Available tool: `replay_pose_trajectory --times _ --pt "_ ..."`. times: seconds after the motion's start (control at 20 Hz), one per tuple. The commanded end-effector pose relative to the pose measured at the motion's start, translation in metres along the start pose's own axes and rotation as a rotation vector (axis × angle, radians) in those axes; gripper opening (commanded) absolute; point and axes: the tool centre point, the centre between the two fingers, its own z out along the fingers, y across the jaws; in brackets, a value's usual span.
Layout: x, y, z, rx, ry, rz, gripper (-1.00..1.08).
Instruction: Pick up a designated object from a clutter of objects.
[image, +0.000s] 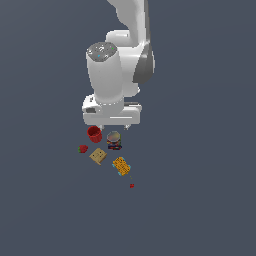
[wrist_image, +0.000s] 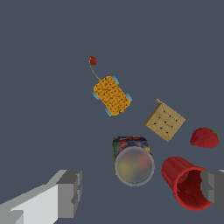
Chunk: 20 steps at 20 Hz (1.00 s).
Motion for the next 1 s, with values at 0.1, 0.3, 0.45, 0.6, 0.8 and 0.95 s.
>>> replay_pose_trajectory --times 0.1,0.3,0.45,0.6,0.8,0.95 --pt "-0.015 0.008 0.039 -0.008 -0.004 -0.025 1.00" --pt "-0.027 0.012 0.063 -0.012 -0.008 -0.043 1.00" --pt "-0.034 0.014 0.076 -0.015 -0.010 -0.052 1.00" --pt "-0.039 0.016 0.084 -0.016 -0.011 -0.059 1.00" --pt "-0.042 0.016 0.090 -0.017 -0.012 -0.063 1.00" --pt "-0.042 0.016 0.089 -0.017 -0.013 -0.062 1.00"
